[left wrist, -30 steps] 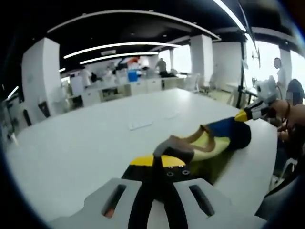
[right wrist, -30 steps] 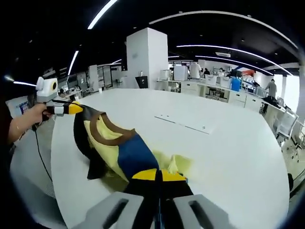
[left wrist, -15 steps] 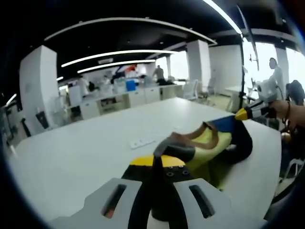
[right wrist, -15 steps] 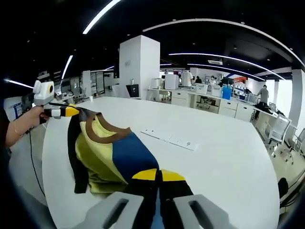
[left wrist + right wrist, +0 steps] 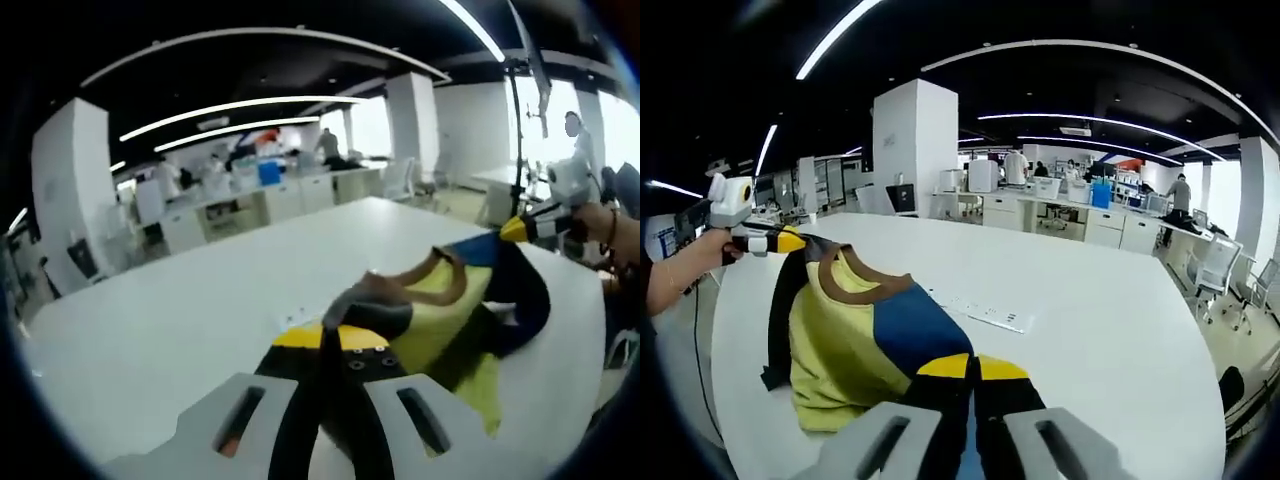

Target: Fold the garment on the visible template until the final outline fits inside the template.

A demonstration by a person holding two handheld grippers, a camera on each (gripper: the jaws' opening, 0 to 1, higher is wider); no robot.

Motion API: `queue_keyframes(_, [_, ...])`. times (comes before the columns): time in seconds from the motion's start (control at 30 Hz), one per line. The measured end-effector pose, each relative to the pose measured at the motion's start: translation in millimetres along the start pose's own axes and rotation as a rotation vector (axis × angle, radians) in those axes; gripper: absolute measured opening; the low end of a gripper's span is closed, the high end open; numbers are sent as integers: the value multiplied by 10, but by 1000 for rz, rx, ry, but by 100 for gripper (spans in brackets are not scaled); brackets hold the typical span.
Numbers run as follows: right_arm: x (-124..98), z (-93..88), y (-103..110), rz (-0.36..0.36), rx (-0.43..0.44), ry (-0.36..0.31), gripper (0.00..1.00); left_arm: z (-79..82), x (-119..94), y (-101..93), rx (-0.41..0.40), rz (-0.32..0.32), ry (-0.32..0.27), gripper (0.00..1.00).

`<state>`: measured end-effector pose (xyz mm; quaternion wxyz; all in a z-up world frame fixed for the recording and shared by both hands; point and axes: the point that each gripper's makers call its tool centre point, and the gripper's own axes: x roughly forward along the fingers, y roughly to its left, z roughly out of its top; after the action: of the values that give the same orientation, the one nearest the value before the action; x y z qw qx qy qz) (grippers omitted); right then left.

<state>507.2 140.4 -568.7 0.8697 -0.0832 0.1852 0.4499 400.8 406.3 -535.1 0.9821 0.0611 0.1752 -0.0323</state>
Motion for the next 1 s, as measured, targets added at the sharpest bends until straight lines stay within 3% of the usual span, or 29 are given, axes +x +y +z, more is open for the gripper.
queue_keyframes(0.2, [276,-91,-180,-48,51,9,0,-129,381,140,15,-4,41,0])
queue_keyframes(0.3, [415,-154,-286,-77,95,32,0,-214,553,133,-98,-30,47,0])
queue_keyframes(0.43, [549,-207,-379,-85,103,53,0,-379,733,165,-58,-33,96,0])
queue_keyframes(0.53, [647,-323,-448,-83,174,94,0,-486,887,177,-59,-35,111,0])
queue_keyframes(0.83, [963,-592,-656,-106,148,164,0,-823,1382,173,-42,-56,205,0])
queue_keyframes(1.0, [1098,-682,-688,-67,173,175,0,-945,1511,240,-66,-72,210,0])
